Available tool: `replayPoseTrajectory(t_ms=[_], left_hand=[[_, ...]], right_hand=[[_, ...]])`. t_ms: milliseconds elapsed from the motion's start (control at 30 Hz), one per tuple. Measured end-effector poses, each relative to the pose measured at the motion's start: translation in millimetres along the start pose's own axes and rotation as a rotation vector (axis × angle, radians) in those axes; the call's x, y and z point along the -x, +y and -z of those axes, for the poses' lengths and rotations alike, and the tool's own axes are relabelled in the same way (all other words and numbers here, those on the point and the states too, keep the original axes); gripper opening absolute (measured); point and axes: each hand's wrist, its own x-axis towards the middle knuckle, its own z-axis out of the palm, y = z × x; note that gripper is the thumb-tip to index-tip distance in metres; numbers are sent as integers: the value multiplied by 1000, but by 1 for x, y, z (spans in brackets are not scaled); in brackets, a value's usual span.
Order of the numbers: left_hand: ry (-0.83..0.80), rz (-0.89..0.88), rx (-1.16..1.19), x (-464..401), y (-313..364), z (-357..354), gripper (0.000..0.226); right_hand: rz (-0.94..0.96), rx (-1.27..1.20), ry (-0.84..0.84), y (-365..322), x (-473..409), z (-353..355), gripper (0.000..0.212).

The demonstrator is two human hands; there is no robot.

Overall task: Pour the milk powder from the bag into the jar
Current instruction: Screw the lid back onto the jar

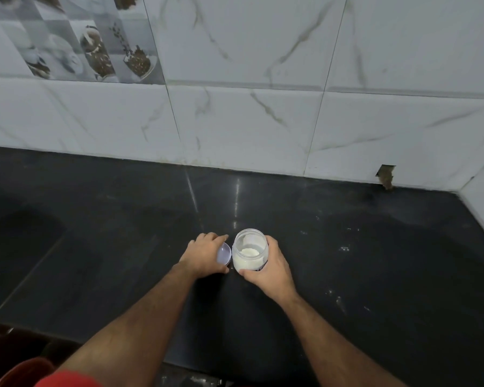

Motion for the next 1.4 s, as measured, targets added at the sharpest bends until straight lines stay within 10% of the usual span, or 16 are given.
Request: replayPoseTrajectory(t_ms=[300,600,800,1067,1400], left_hand=[[1,49,44,-8,3,0,79],[230,187,1317,-13,38,49,45],[94,65,1574,-3,60,58,27],[-45,-90,1391,3,60,48,86],[-97,-292,1061,14,74,65,35]], right_hand=[[-32,15,64,-9,14,12,73],[-74,-7,-30,-16,26,17,87],[-89,-104,-57,-22,30,22,83],[-88,-177,-3,-19,23,40,79],[-69,-86,-96,-28,16,52,75]])
